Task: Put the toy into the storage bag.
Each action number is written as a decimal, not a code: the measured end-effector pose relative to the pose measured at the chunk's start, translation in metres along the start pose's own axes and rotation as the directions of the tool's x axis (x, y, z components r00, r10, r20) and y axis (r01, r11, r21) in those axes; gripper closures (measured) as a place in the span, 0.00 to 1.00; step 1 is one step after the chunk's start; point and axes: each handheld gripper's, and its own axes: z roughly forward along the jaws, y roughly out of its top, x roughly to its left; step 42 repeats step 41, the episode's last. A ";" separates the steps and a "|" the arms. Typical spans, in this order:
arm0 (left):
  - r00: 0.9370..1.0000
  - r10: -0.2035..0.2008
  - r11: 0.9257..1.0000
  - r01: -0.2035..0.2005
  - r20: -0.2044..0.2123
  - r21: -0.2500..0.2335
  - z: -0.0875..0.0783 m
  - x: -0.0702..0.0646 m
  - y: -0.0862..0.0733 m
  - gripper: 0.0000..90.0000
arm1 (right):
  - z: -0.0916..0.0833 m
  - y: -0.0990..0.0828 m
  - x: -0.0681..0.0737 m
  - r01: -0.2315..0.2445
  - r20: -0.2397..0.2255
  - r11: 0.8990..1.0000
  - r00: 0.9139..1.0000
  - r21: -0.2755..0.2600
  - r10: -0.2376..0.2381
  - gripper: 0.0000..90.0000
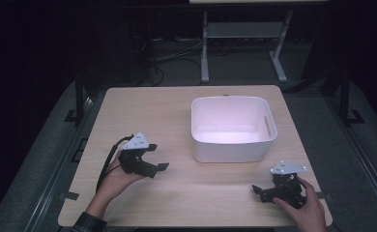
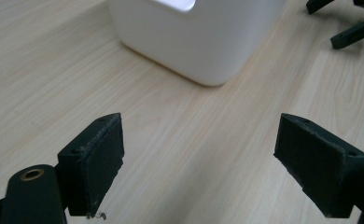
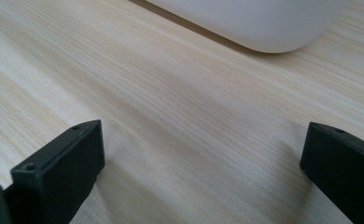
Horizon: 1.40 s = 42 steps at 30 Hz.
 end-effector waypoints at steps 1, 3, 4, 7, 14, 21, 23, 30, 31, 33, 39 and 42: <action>1.000 -0.006 1.000 0.006 -0.008 -0.001 -0.001 -0.001 -0.003 0.17 | 0.000 0.000 0.000 0.000 0.000 1.000 1.000 0.000 0.000 0.00; 1.000 -0.013 1.000 0.013 -0.024 0.000 -0.003 -0.001 -0.010 0.17 | 0.000 0.000 0.000 0.000 0.000 1.000 1.000 0.000 0.000 0.00; 0.999 -0.017 1.000 0.016 -0.031 -0.002 -0.004 -0.002 -0.014 0.17 | 0.000 0.000 0.000 0.001 0.000 1.000 1.000 0.000 -0.001 0.00; 0.998 -0.024 1.000 0.024 -0.059 0.003 -0.007 -0.003 -0.025 0.17 | 0.000 0.000 0.000 0.000 0.000 1.000 1.000 0.000 0.000 0.00; 0.993 -0.058 0.998 0.060 -0.102 0.009 -0.012 -0.008 -0.048 0.17 | 0.000 0.000 0.000 0.000 0.000 1.000 1.000 0.000 0.000 0.00; 0.978 -0.108 0.992 0.119 -0.178 0.047 -0.015 -0.009 -0.075 0.17 | 0.000 0.000 0.000 0.000 0.000 1.000 1.000 0.000 0.000 0.00; 0.975 -0.120 0.990 0.131 -0.186 0.051 -0.016 -0.009 -0.082 0.17 | 0.000 0.000 0.000 0.000 0.000 1.000 1.000 0.000 0.000 0.00; 0.969 -0.105 0.988 0.128 -0.223 0.088 -0.014 -0.007 -0.097 0.15 | 0.000 0.000 0.000 0.000 0.000 1.000 1.000 0.000 0.000 0.00; 0.969 -0.102 0.989 0.124 -0.225 0.085 -0.014 -0.007 -0.097 0.15 | 0.000 0.000 0.000 0.000 0.000 1.000 1.000 0.000 0.000 0.00; 0.969 -0.101 0.989 0.123 -0.225 0.085 -0.013 -0.007 -0.097 0.14 | 0.000 0.000 0.000 0.000 0.000 1.000 1.000 0.000 0.000 0.00; 0.969 -0.101 0.989 0.123 -0.225 0.084 -0.013 -0.007 -0.098 0.14 | 0.000 0.000 0.000 0.000 0.000 1.000 1.000 0.000 0.000 0.00; 0.969 -0.103 0.989 0.124 -0.226 0.083 -0.013 -0.007 -0.098 0.14 | 0.000 0.000 0.000 0.000 0.000 1.000 1.000 0.000 0.000 0.00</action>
